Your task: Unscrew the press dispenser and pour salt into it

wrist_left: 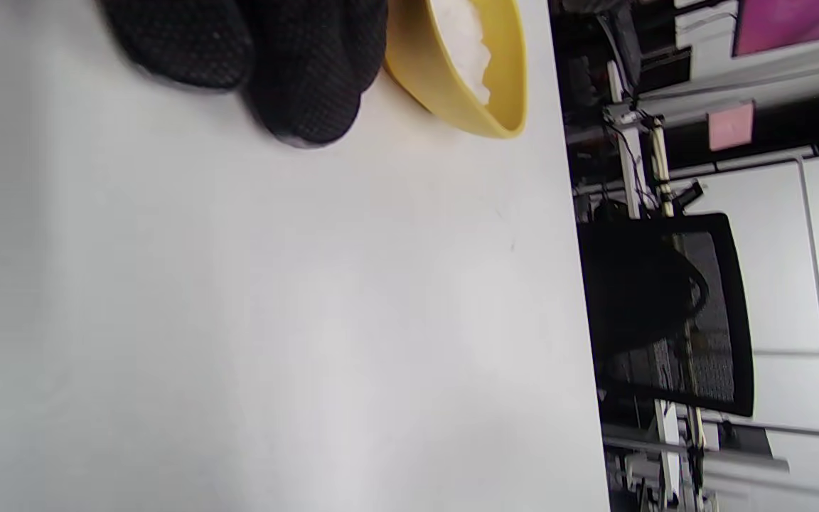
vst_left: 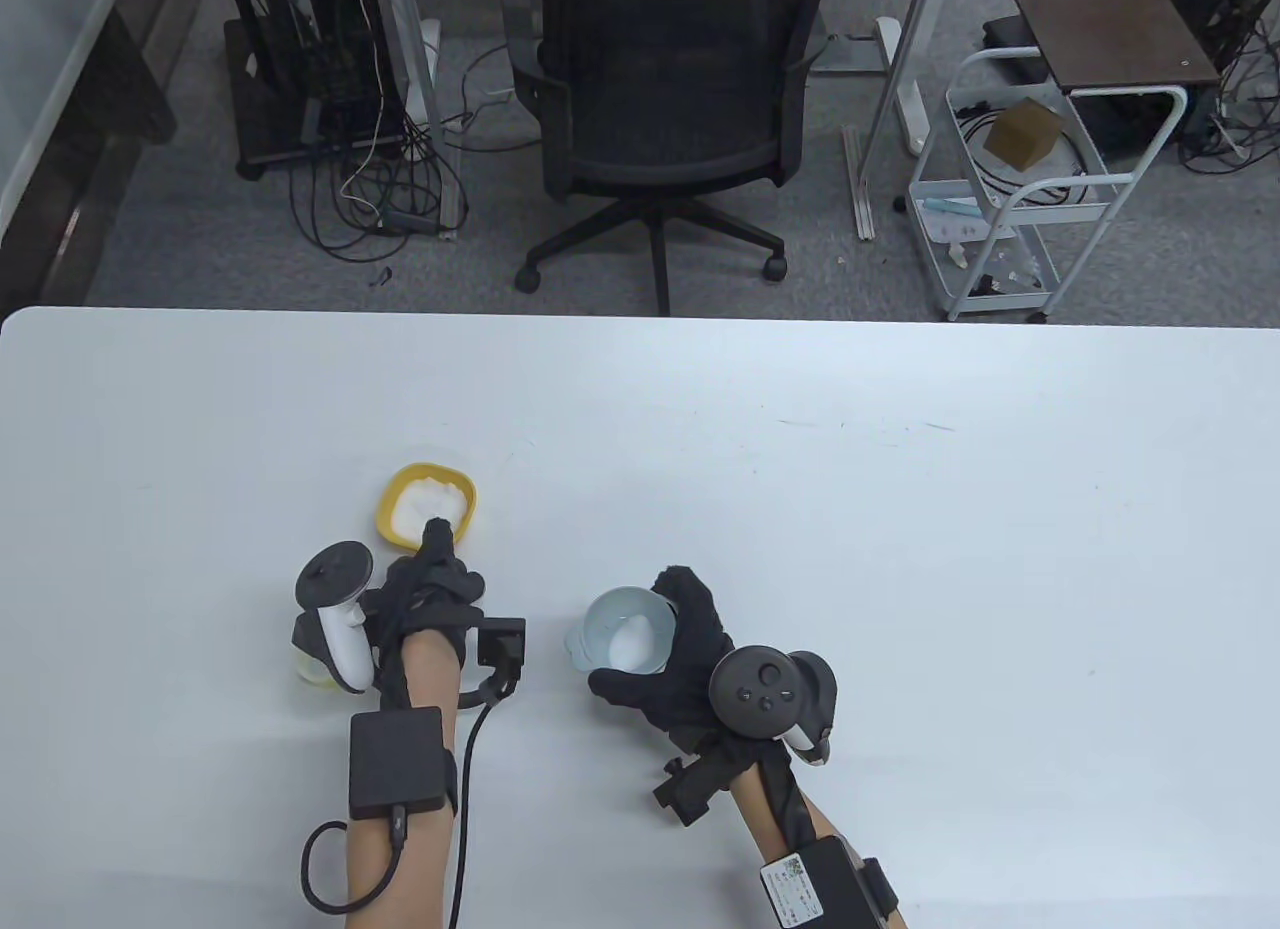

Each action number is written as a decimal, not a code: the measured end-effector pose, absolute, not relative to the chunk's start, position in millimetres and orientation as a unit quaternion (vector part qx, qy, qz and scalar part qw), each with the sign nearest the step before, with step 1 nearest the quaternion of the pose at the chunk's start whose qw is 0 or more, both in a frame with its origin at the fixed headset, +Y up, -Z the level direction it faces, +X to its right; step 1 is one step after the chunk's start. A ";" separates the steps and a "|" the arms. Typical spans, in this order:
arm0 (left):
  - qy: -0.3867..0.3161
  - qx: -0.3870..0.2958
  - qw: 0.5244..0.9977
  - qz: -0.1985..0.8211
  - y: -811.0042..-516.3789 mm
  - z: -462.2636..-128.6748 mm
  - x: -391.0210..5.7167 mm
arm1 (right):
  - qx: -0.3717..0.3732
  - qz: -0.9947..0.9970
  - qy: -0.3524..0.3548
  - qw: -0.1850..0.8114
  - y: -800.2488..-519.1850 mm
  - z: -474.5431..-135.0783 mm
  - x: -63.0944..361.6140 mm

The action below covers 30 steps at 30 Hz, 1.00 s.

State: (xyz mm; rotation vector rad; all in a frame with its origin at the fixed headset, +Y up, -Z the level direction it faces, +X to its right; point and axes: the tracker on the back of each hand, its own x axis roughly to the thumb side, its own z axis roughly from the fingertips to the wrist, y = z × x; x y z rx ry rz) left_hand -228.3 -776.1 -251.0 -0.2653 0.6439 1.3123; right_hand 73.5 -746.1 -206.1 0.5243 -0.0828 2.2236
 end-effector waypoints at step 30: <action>-0.081 0.048 0.991 0.098 -752.9 -166.1 -179.1 | 0.199 0.881 -0.038 0.428 -747.6 -204.8 73.1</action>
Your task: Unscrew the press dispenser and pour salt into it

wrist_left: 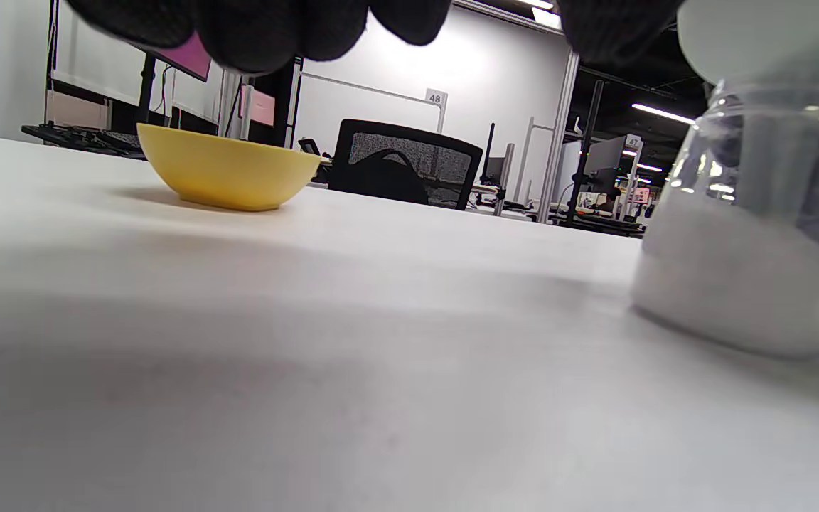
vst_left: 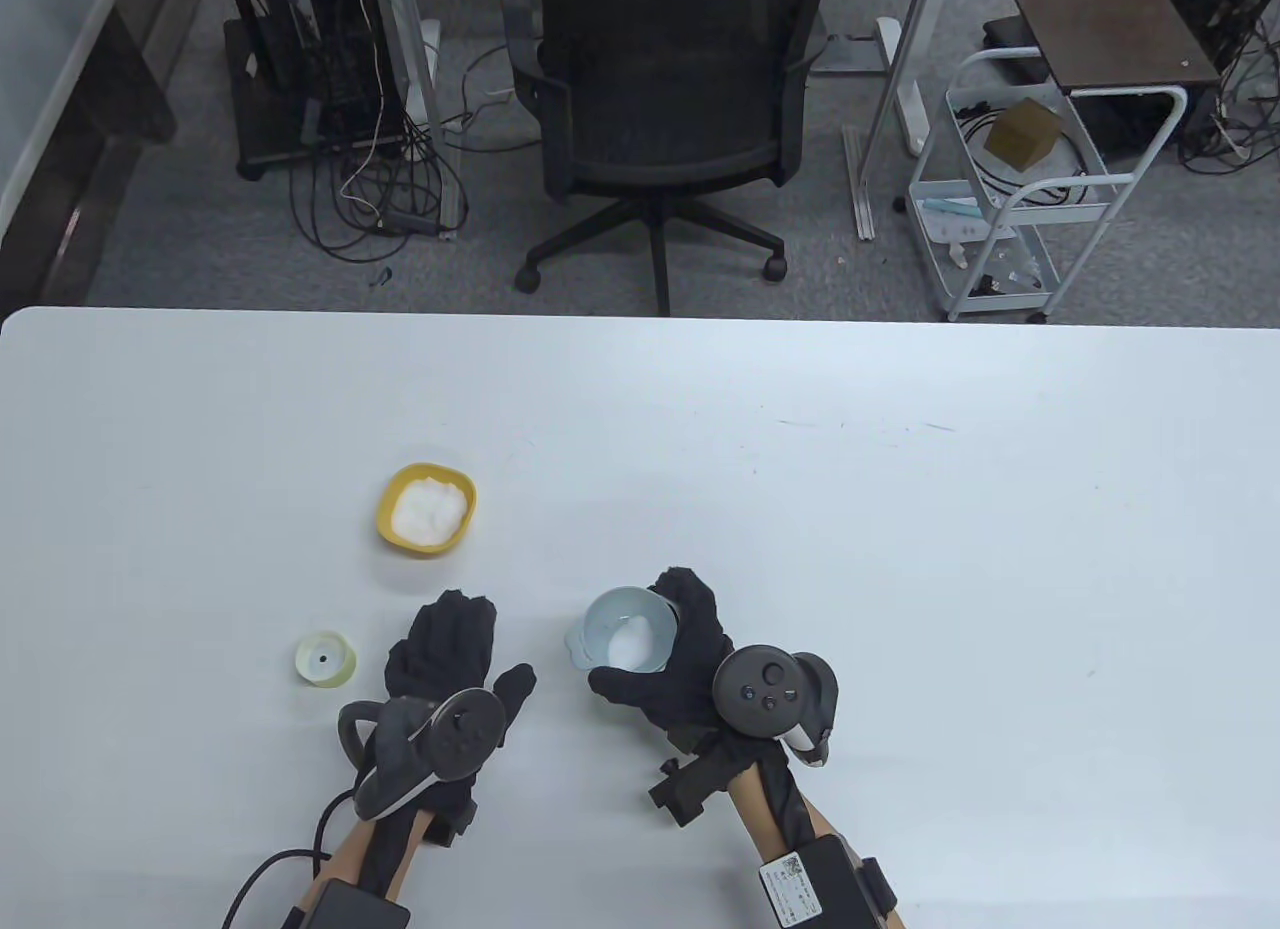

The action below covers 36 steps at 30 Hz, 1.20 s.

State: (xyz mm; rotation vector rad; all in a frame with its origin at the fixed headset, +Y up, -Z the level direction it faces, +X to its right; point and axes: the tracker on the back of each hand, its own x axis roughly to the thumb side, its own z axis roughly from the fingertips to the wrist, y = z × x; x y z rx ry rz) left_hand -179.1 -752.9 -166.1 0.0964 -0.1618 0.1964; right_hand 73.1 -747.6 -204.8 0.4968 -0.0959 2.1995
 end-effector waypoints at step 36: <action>-0.068 0.039 0.990 0.121 -758.5 -166.5 -184.0 | 0.196 0.882 -0.058 0.425 -751.8 -202.1 72.6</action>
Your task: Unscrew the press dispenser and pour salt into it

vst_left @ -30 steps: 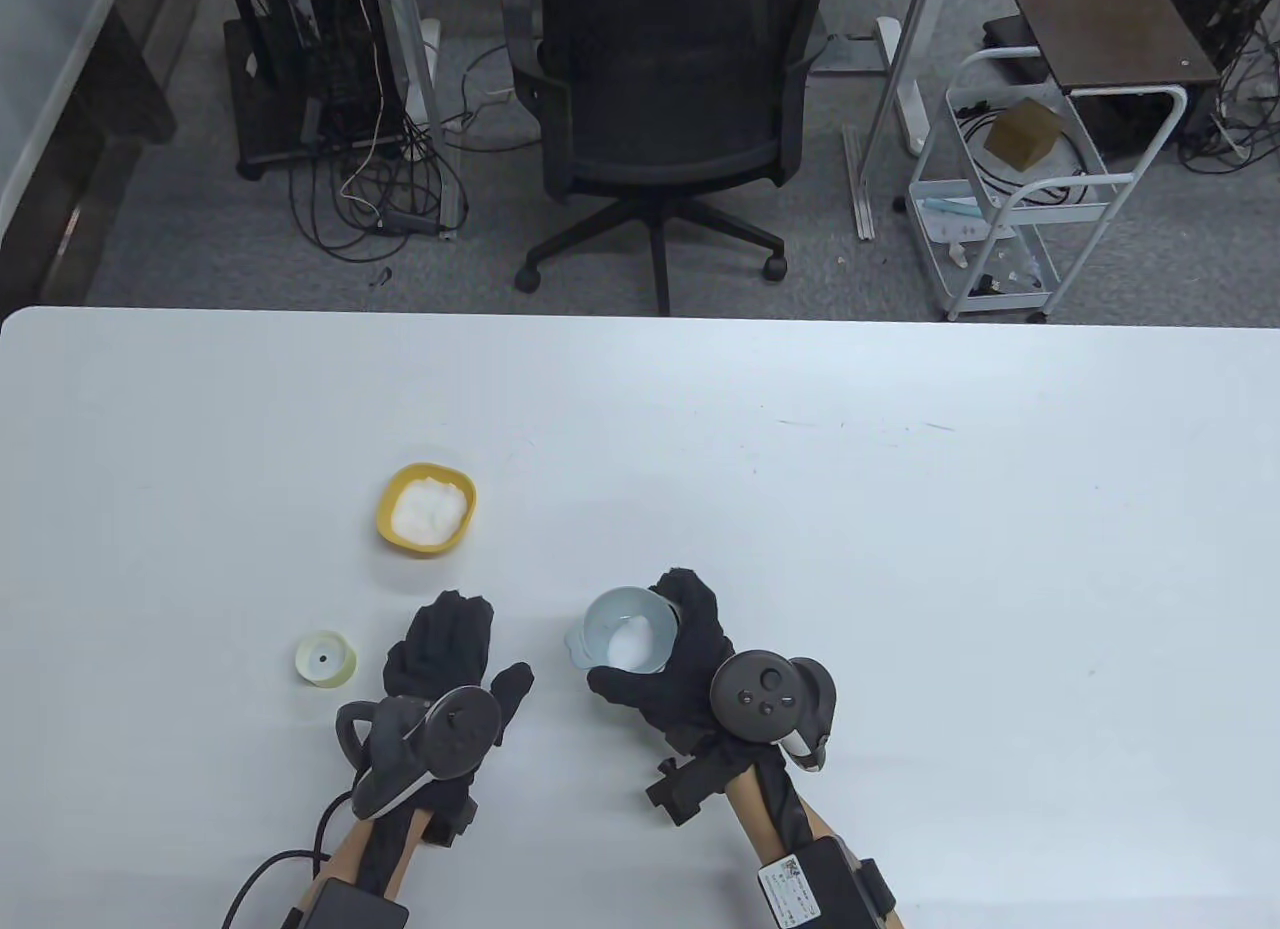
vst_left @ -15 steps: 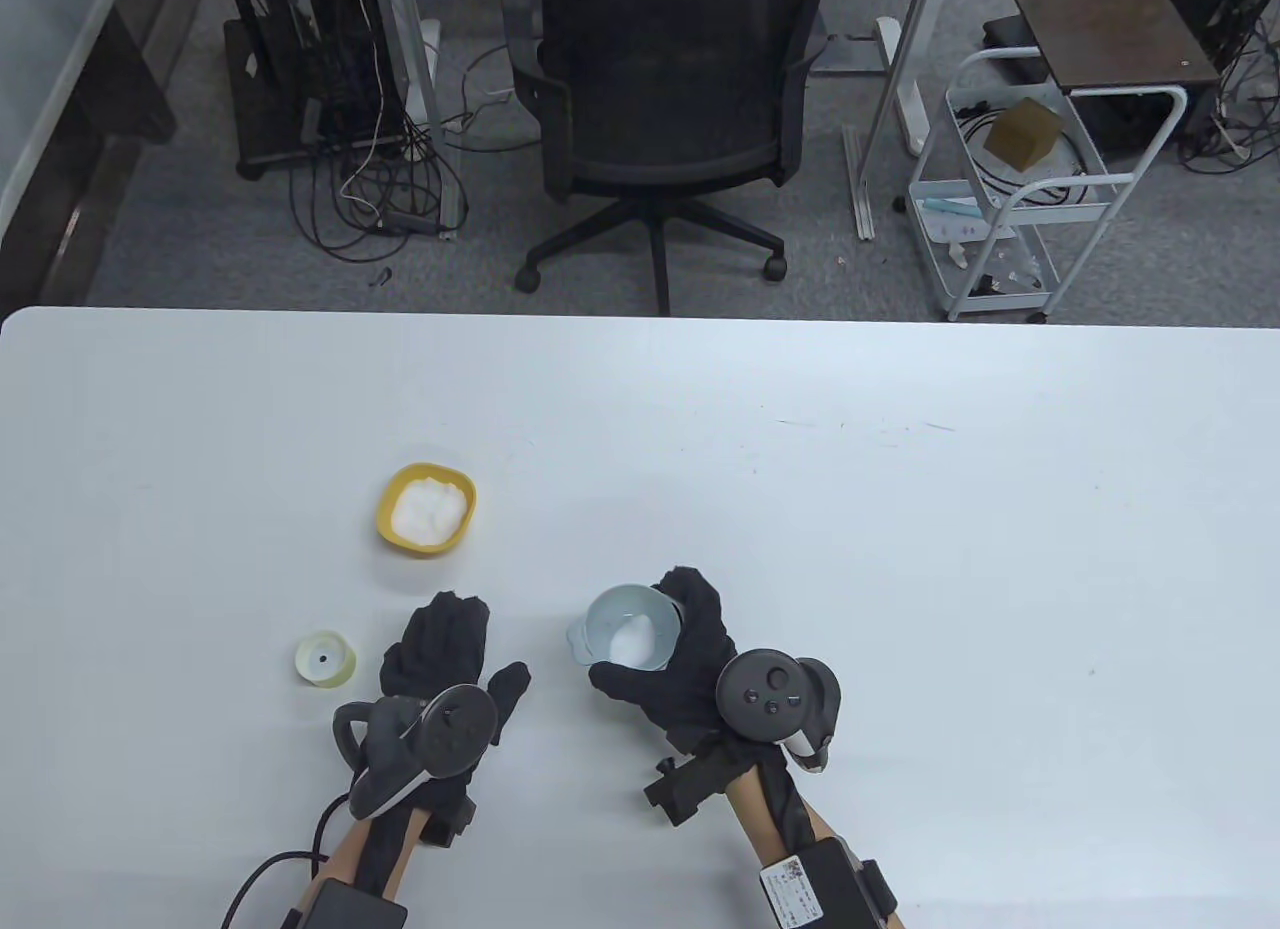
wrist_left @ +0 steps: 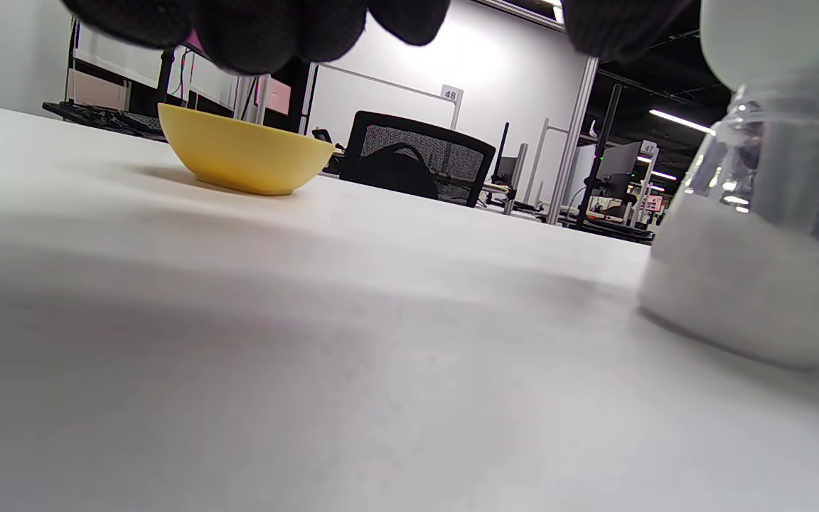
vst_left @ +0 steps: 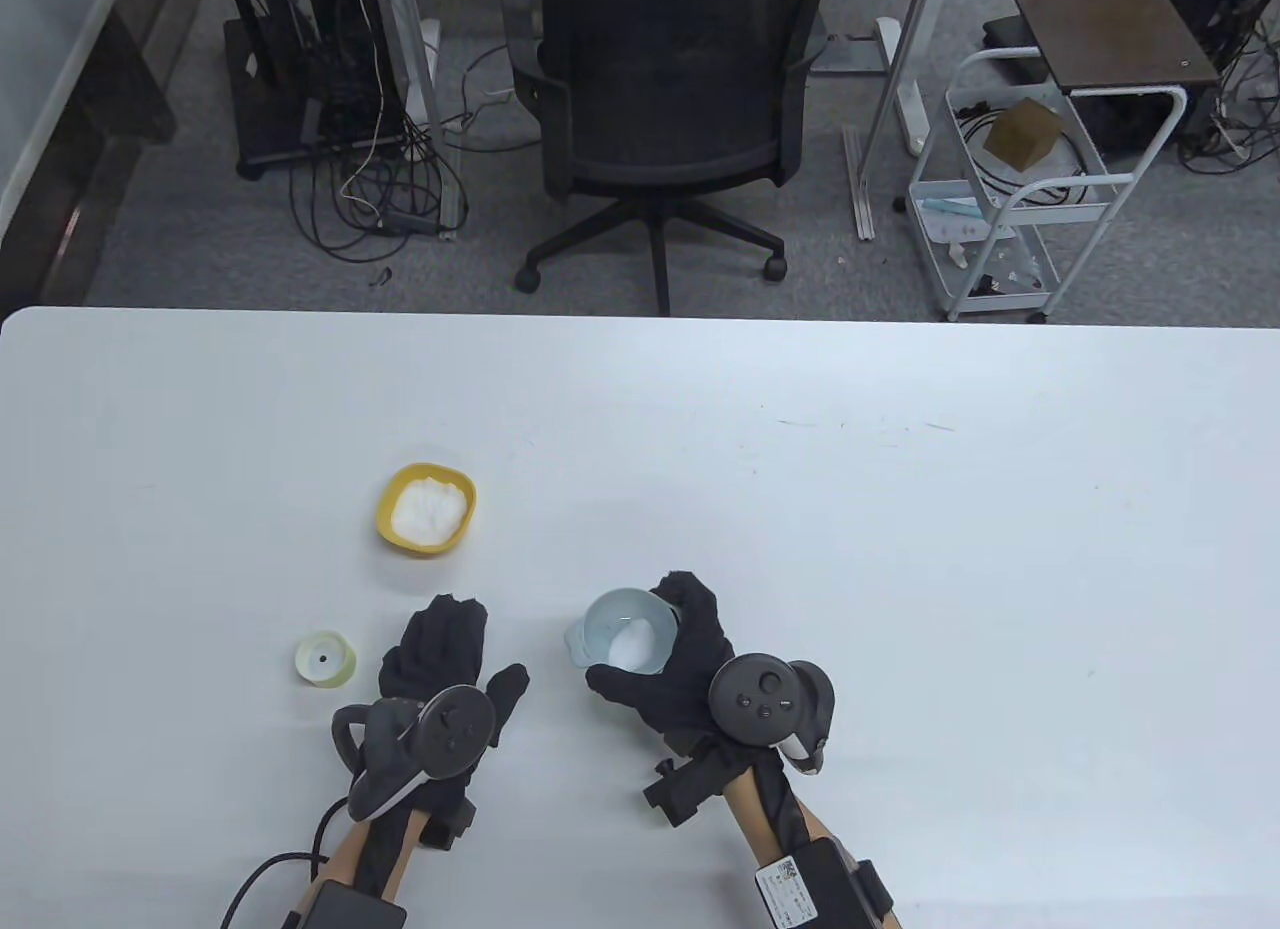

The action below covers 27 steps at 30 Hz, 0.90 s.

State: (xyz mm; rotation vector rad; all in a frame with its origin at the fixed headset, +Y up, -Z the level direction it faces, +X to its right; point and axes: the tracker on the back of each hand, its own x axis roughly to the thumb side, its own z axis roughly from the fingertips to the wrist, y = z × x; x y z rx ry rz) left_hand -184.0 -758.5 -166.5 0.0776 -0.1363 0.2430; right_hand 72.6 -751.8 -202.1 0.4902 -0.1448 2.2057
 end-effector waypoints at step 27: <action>-0.066 0.037 0.989 0.125 -761.2 -167.6 -186.1 | 0.193 0.862 -0.086 0.462 -735.7 -199.2 73.6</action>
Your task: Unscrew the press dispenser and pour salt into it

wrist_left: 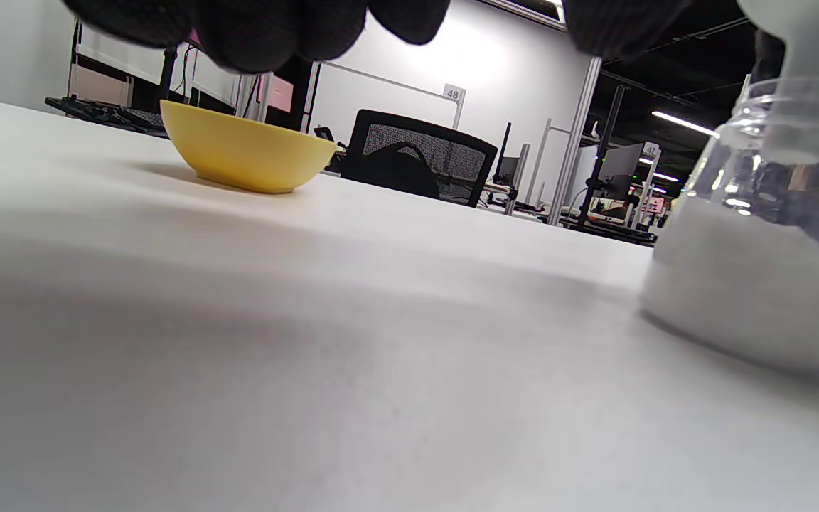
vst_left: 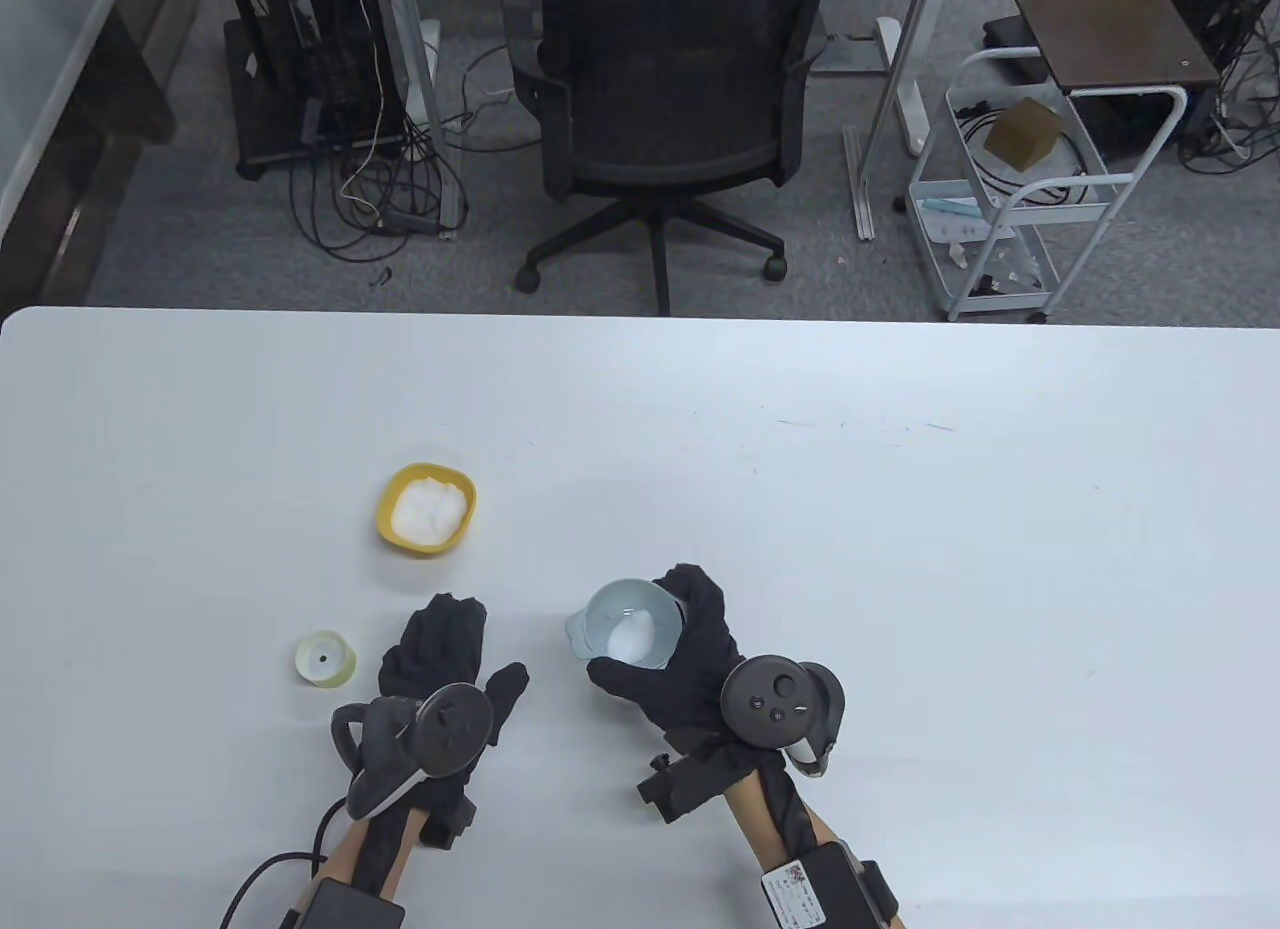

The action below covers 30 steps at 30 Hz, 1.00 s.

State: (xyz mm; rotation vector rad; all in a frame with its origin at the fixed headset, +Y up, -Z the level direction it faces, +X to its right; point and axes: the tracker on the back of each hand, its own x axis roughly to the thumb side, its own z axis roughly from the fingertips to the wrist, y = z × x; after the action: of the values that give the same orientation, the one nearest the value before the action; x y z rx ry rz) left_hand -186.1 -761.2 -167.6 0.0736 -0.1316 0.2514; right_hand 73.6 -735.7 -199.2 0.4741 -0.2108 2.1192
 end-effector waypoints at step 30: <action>-0.066 0.039 0.989 0.128 -762.1 -167.5 -187.3 | 0.182 0.877 -0.065 0.440 -750.2 -200.9 71.9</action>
State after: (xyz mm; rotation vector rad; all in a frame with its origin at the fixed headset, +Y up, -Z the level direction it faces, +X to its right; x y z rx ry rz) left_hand -187.3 -762.1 -167.5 0.0779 -0.1332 0.2575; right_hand 71.9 -750.2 -200.9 0.4529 -0.1602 2.1784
